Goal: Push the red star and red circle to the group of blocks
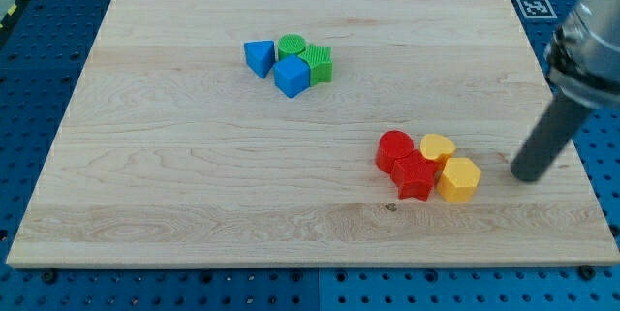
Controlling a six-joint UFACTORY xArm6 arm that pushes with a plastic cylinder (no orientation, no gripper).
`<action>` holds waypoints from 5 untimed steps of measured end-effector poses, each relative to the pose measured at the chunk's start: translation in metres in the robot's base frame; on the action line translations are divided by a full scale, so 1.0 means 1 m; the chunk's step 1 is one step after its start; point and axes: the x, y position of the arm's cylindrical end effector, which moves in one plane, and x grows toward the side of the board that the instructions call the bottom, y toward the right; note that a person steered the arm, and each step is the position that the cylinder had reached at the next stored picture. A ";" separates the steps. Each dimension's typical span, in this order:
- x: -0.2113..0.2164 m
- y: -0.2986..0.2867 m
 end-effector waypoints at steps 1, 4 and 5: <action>0.056 -0.011; 0.042 -0.079; 0.015 -0.089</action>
